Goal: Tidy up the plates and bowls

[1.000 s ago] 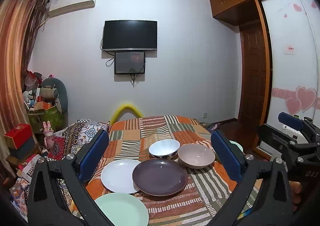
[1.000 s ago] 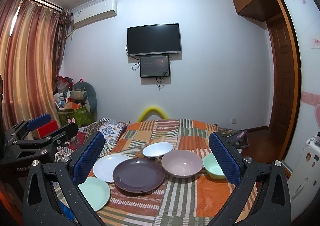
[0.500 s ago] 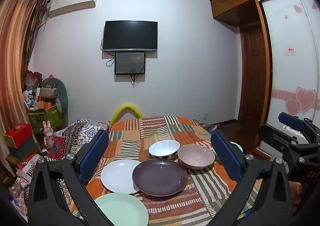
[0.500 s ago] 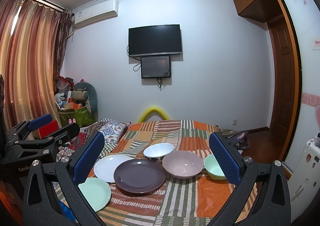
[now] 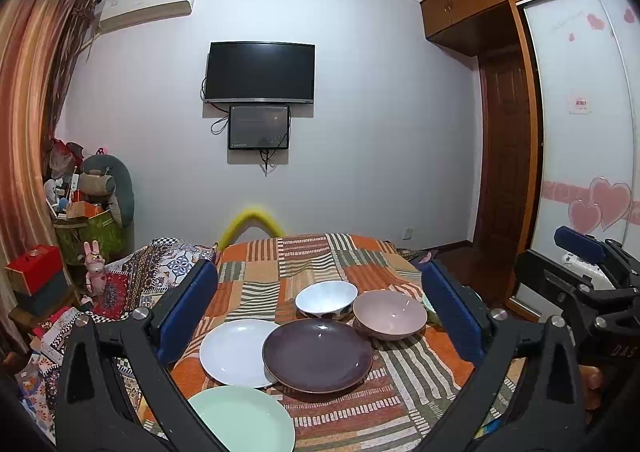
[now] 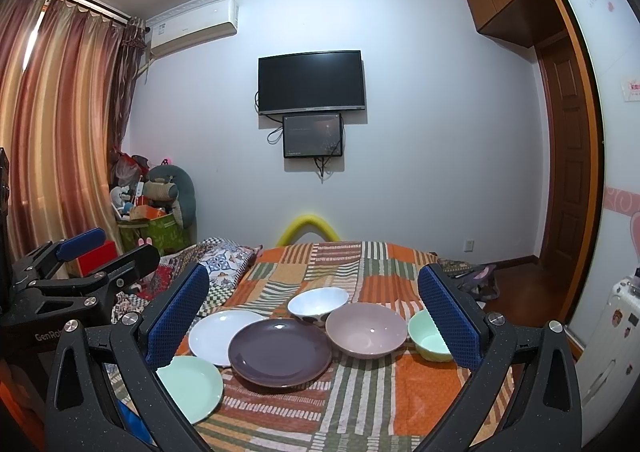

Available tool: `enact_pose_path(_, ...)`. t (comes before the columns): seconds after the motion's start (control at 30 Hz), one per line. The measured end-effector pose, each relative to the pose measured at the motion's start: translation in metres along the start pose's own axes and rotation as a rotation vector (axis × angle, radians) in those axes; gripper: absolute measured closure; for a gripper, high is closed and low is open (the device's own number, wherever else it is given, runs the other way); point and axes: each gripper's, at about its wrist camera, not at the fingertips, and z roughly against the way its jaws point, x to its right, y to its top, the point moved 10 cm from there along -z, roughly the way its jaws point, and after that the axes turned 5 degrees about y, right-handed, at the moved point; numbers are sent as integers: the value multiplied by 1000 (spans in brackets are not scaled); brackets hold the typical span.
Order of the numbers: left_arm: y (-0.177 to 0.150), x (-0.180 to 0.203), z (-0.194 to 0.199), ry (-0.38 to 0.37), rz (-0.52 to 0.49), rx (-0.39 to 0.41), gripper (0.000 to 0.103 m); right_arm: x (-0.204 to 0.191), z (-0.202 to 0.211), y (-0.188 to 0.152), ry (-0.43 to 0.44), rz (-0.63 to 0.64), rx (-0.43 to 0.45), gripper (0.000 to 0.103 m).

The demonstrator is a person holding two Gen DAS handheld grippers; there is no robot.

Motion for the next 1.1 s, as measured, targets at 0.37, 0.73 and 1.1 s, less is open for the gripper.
enact_pose_path(0.37, -2, 2, -2, -12, 3, -5, 0, -1, 0, 0, 1, 1, 0, 0)
enact_pose_path(0.73, -7, -2, -7, -28, 22, -20, 0, -2, -4, -2, 1, 6, -8, 0)
enact_pose_path(1.1, -47, -17, -48, -67, 50, -152, 0, -2, -44, -41, 65, -8, -128, 0)
